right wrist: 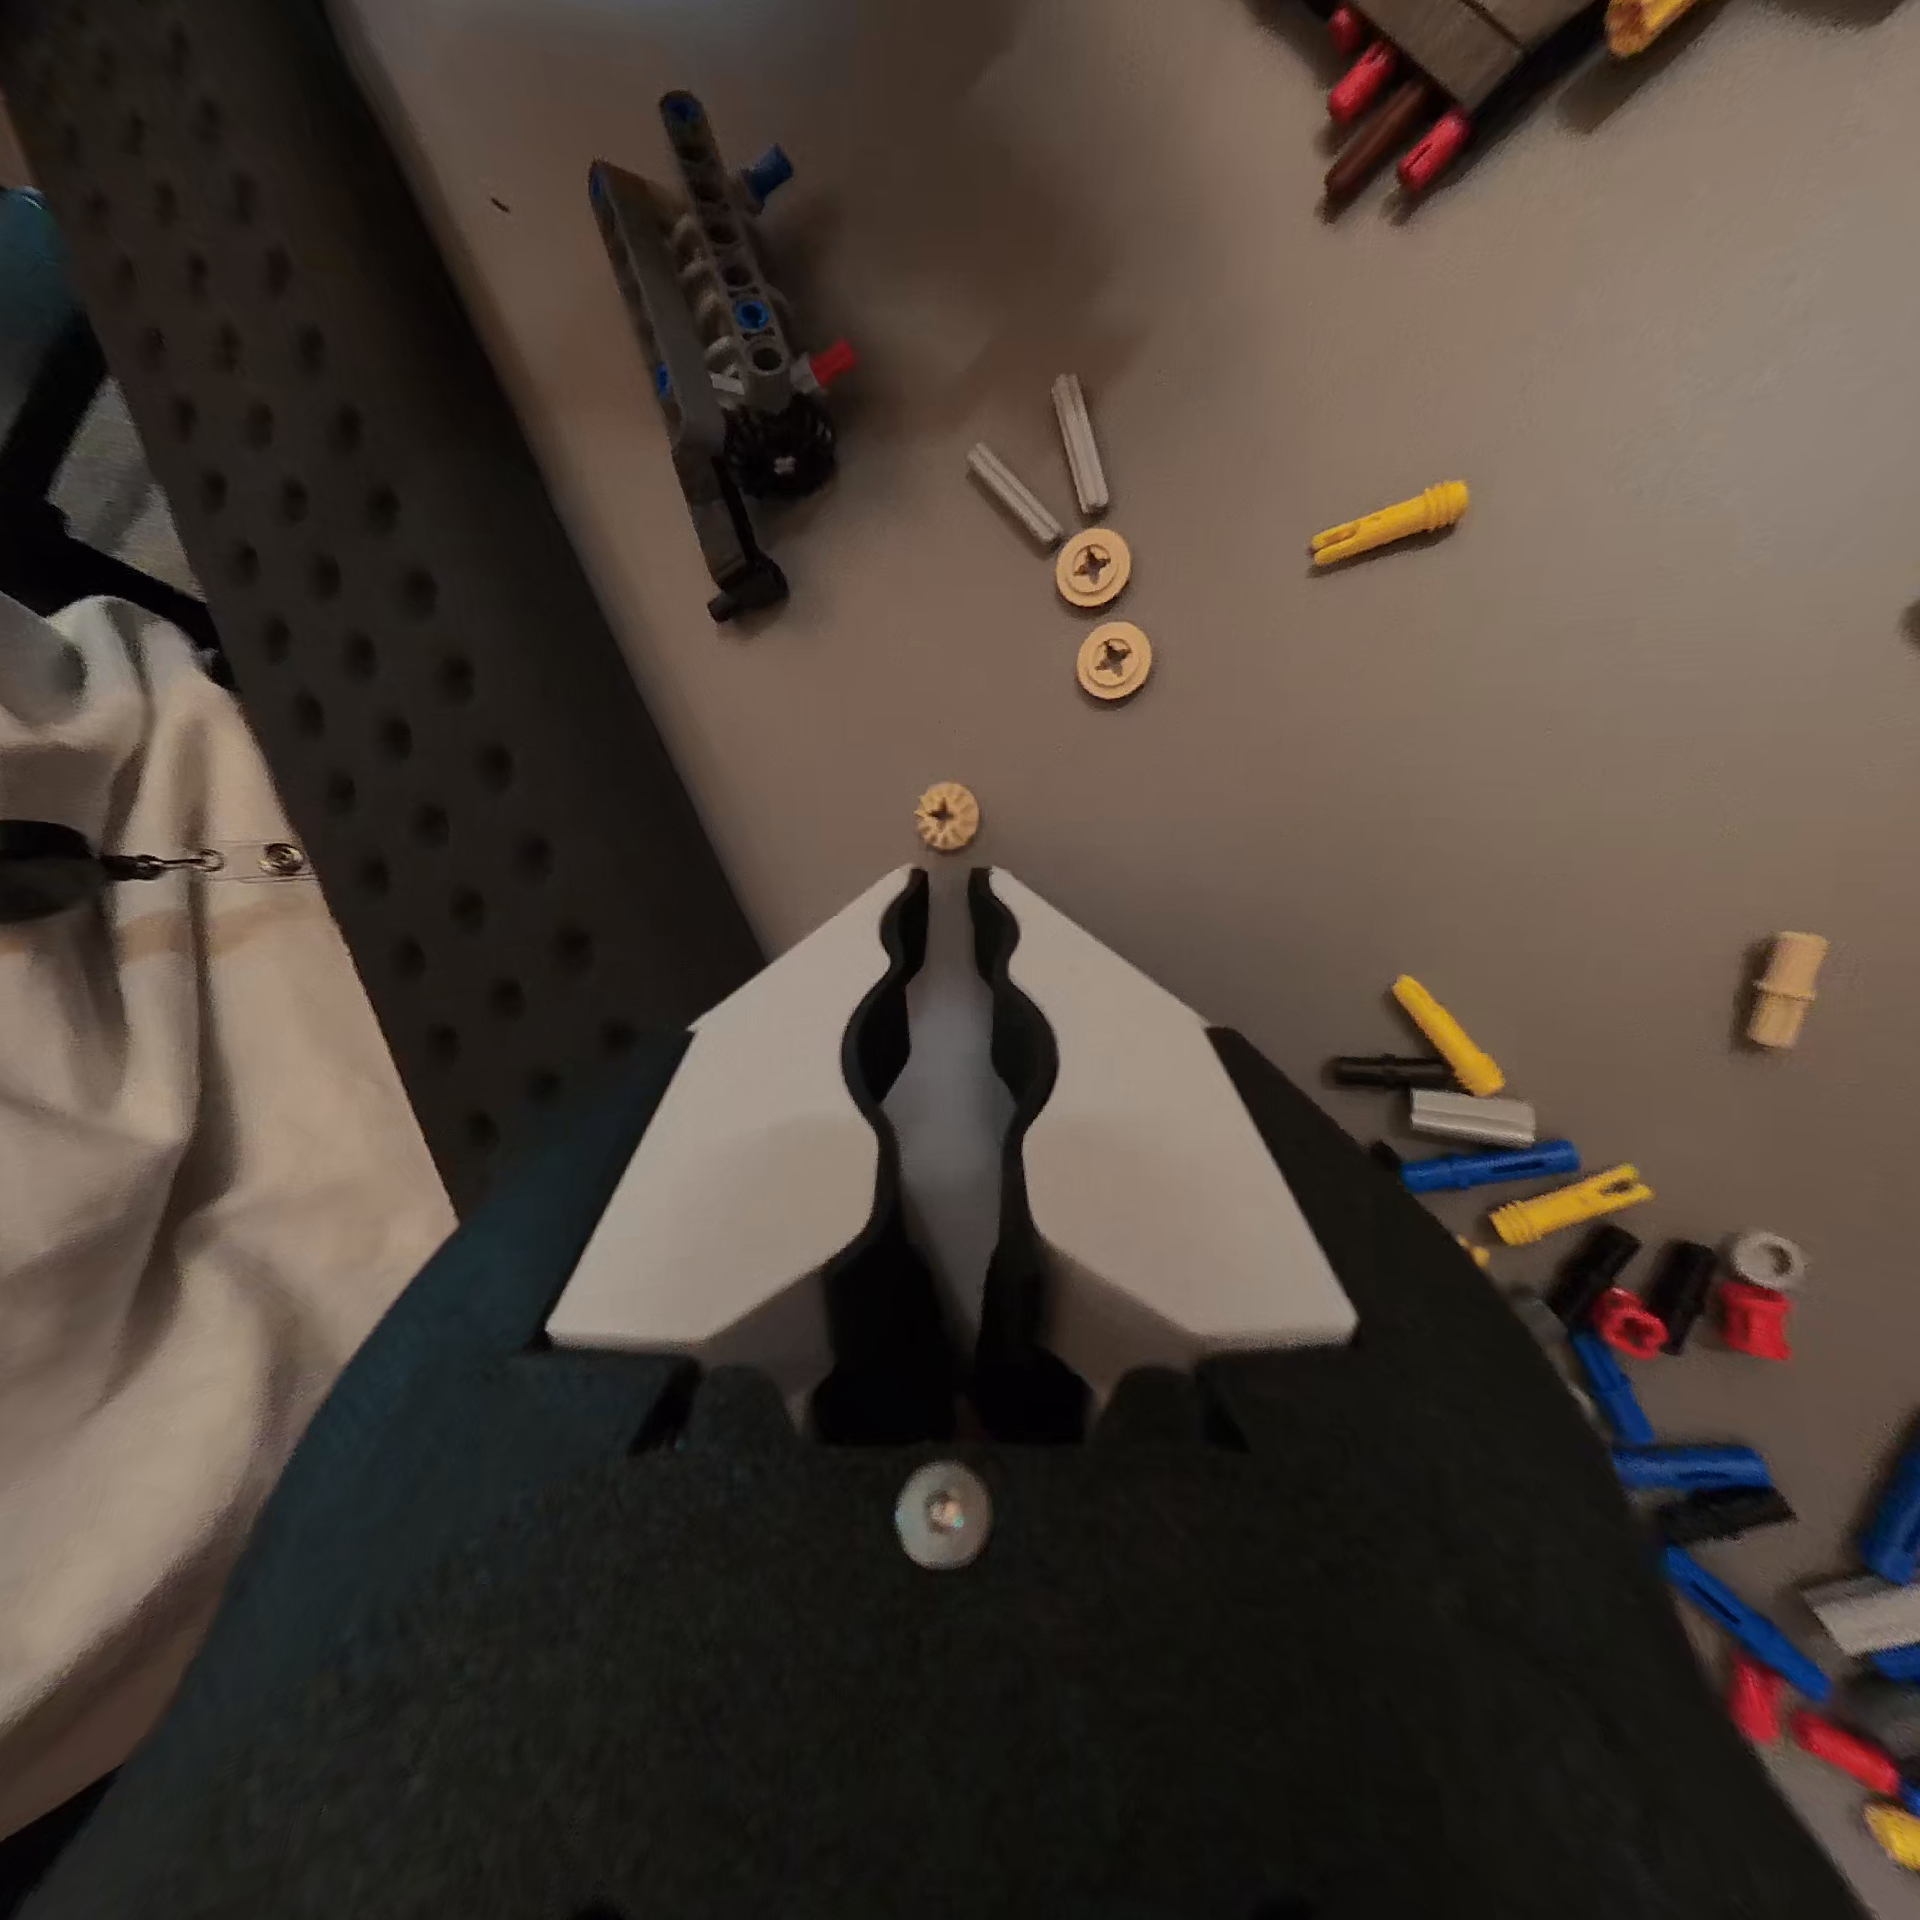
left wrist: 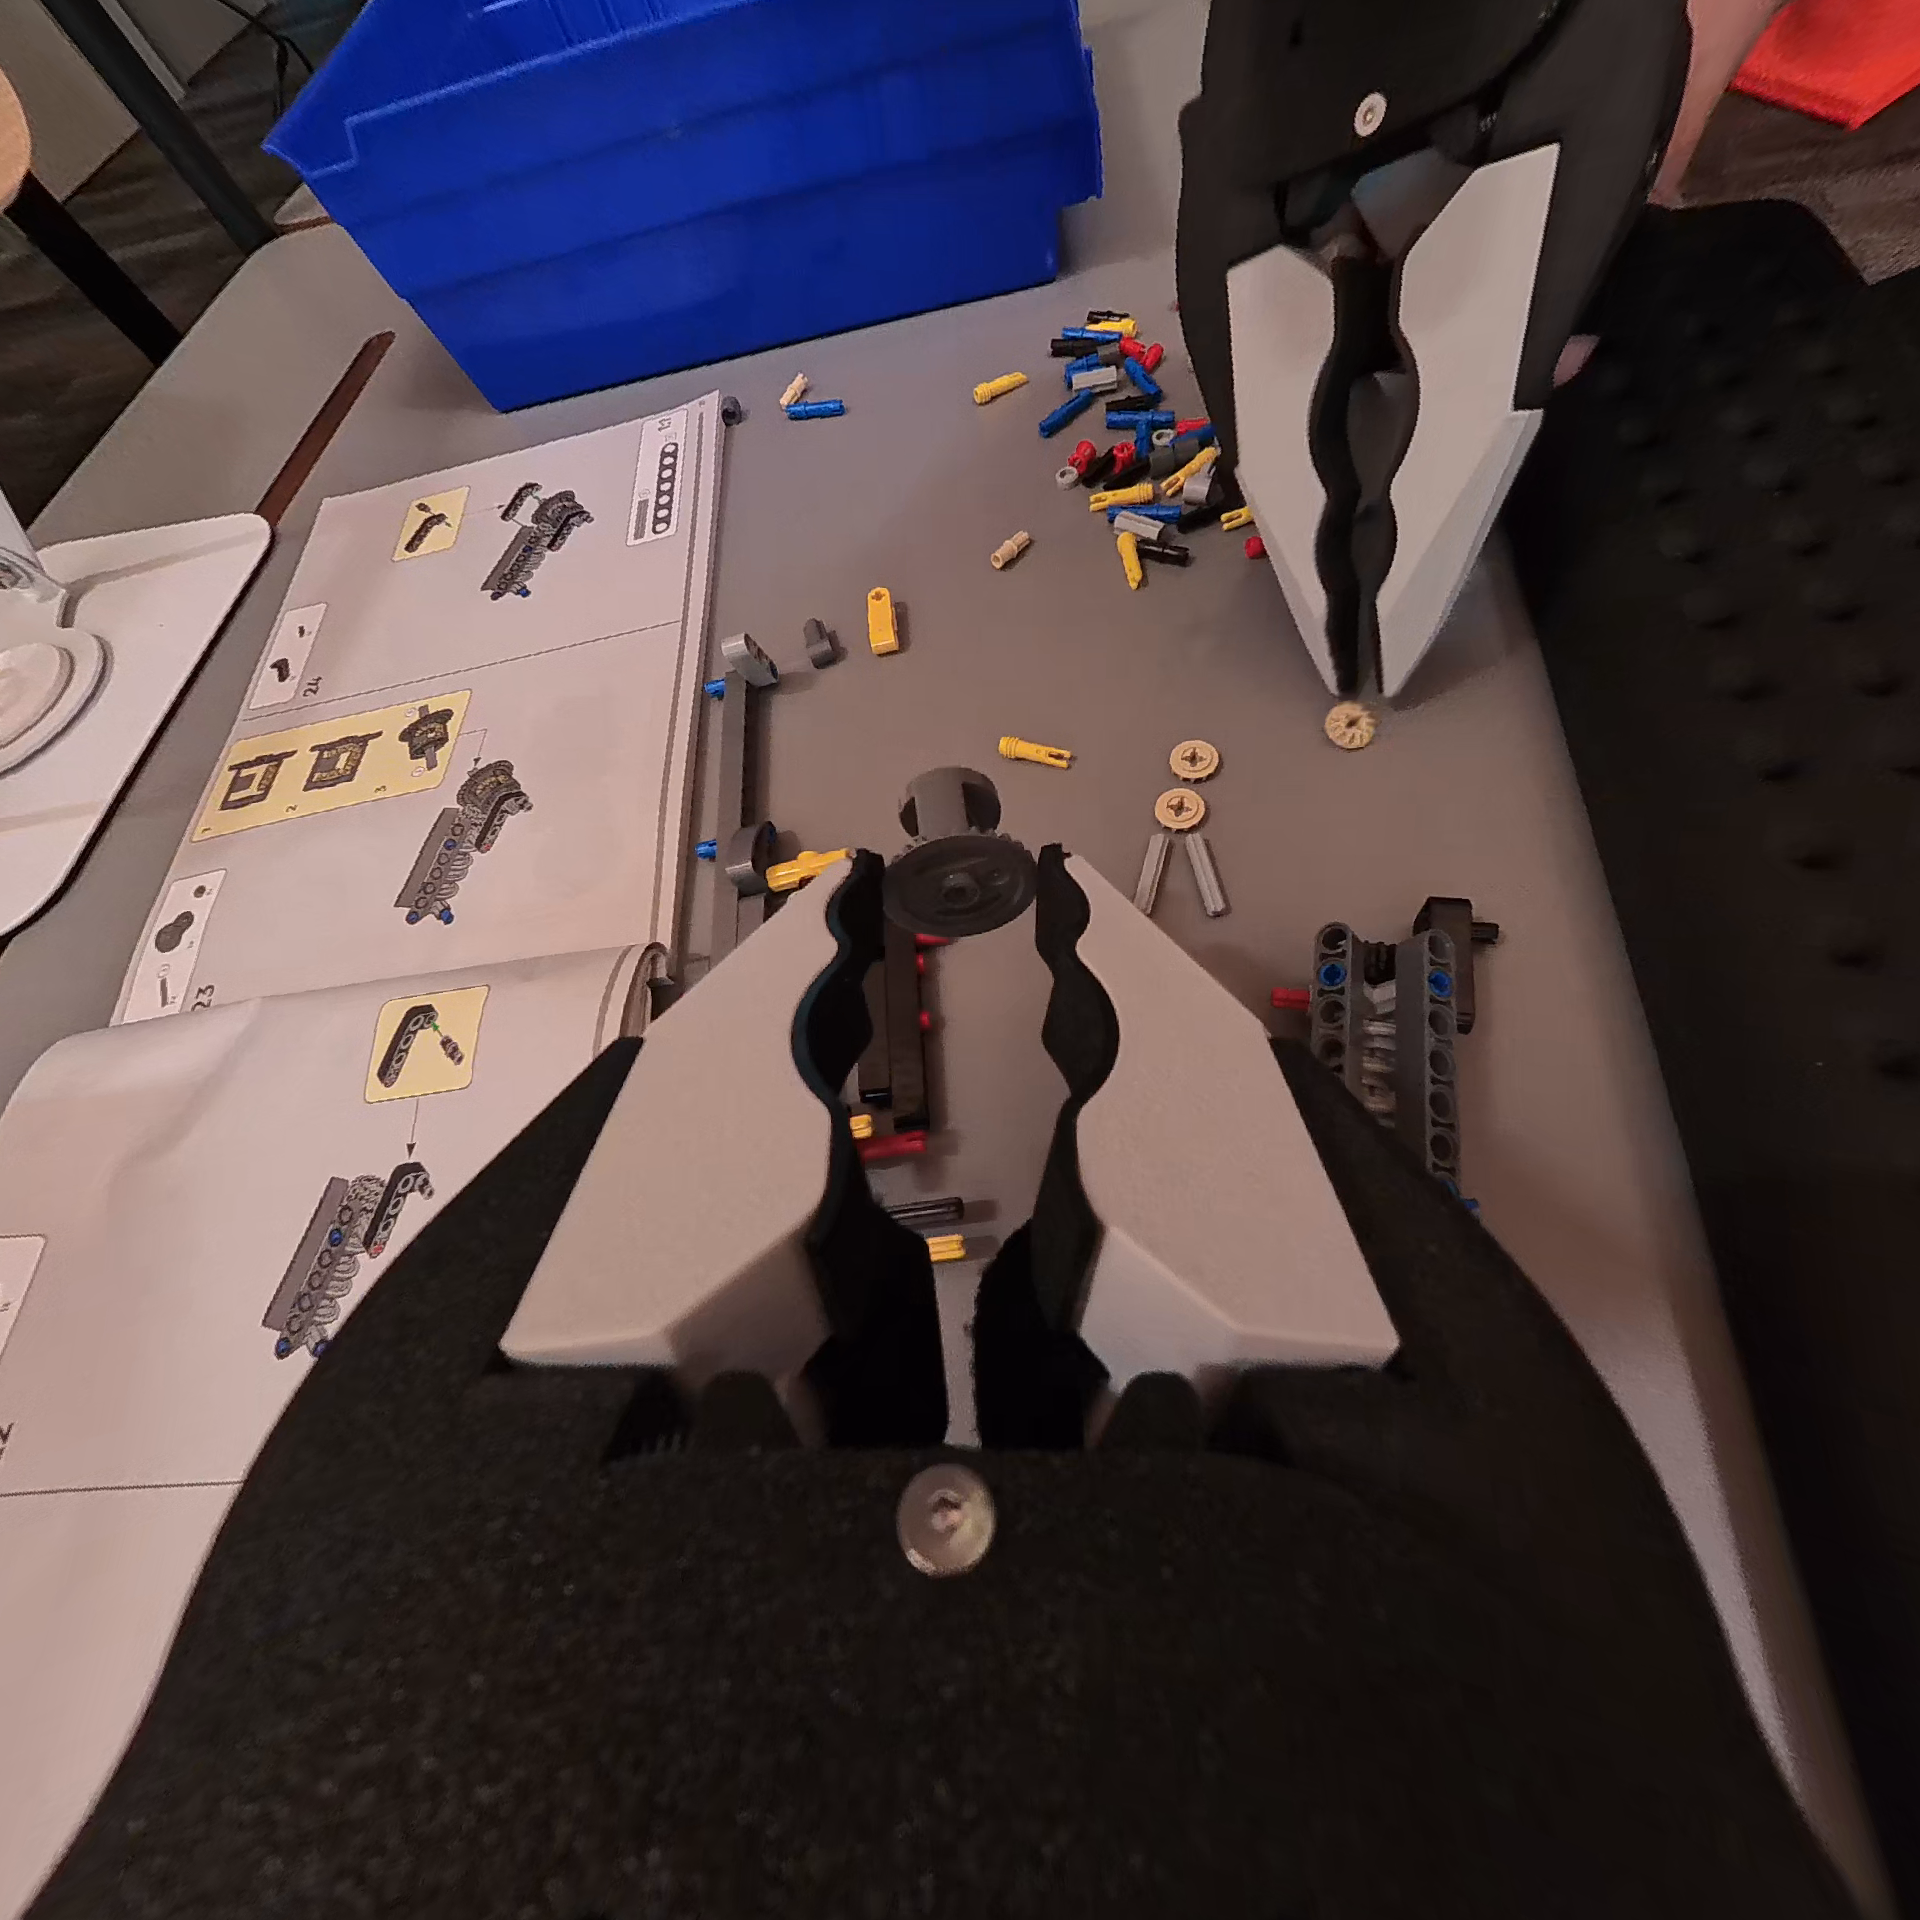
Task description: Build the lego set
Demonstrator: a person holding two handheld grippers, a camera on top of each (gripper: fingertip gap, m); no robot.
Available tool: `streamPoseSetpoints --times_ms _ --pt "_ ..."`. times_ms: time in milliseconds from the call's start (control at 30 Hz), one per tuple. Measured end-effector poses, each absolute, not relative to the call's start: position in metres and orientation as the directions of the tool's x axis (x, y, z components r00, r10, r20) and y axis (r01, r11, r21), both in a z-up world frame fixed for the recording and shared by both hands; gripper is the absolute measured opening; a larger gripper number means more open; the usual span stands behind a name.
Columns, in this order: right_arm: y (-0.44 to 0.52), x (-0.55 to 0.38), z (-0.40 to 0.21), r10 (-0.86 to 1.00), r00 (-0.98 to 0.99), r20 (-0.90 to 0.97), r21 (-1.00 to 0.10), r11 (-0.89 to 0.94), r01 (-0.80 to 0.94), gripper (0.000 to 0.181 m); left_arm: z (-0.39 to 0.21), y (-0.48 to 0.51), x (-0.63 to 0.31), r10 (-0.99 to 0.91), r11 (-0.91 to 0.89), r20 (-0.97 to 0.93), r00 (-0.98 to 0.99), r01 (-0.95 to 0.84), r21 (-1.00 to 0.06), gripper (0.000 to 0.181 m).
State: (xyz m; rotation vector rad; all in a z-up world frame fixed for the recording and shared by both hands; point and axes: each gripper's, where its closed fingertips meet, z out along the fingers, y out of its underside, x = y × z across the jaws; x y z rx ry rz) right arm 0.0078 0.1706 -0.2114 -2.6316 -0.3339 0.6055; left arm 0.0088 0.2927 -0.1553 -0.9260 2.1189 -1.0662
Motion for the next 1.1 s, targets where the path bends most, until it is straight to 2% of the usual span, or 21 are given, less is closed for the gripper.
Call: streamPoseSetpoints --times_ms 333,633,833,933,1100 --pt "0.183 0.005 -0.205 0.449 0.893 0.023 -0.534 -0.75 0.39 0.028 -0.155 0.293 0.009 -0.788 0.436 -0.188 -0.586 -0.317 -0.842 0.029" --pt "0.188 0.007 -0.214 0.451 0.893 -0.017 -0.53 -0.761 0.374 0.012 -0.153 0.294 0.009 -0.79 0.43 -0.183 -0.585 -0.316 -0.846 0.029" --pt "0.191 0.006 -0.213 0.448 0.894 0.013 -0.554 -0.741 0.38 0.01 -0.148 0.291 0.009 -0.793 0.393 -0.152 -0.59 -0.305 -0.868 0.029" --pt "0.199 0.005 -0.208 0.419 0.907 0.025 -0.598 -0.721 0.35 0.01 -0.144 0.29 0.009 -0.797 0.362 -0.126 -0.59 -0.3 -0.882 0.029" --pt "0.241 0.001 -0.157 0.303 0.951 0.061 -0.758 -0.606 0.242 0.01 -0.146 0.288 0.011 -0.799 0.362 -0.129 -0.587 -0.299 -0.883 0.029"
